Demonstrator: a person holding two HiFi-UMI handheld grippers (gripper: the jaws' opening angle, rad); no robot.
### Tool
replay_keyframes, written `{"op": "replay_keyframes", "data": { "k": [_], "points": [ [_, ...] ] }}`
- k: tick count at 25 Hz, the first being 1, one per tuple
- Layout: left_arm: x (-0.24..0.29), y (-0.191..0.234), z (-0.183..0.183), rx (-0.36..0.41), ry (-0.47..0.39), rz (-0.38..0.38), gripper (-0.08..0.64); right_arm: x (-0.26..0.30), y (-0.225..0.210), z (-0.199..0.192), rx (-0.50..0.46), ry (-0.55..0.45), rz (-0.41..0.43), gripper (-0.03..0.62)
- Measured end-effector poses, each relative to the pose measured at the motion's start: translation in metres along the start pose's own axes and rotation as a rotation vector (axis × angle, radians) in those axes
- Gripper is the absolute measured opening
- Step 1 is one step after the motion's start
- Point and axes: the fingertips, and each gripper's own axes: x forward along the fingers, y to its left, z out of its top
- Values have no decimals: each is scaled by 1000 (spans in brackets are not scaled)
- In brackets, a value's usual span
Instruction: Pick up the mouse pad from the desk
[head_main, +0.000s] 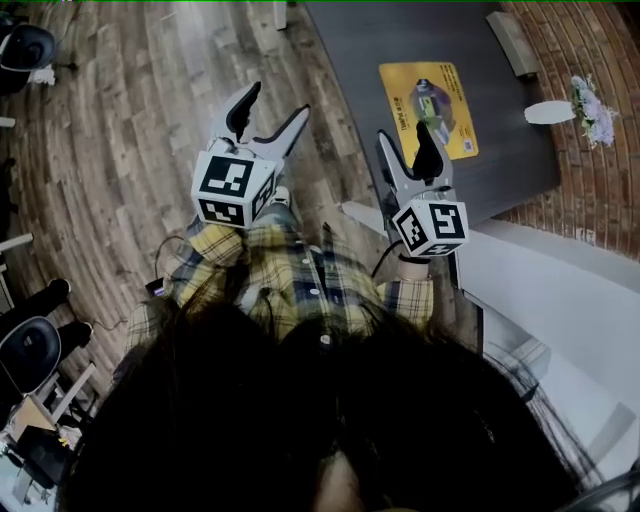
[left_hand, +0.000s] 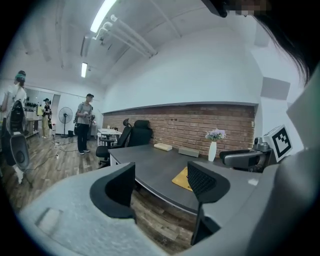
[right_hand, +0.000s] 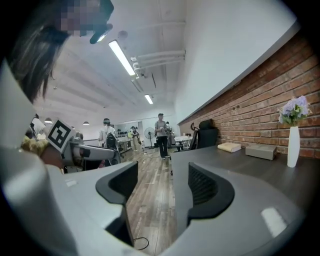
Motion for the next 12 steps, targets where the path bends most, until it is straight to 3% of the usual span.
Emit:
{"op": "replay_keyframes", "data": {
  "k": [12],
  "points": [
    [20,49,-4,-16,26,-74,334,54,13,-11,36,46,-56,333]
  ]
}}
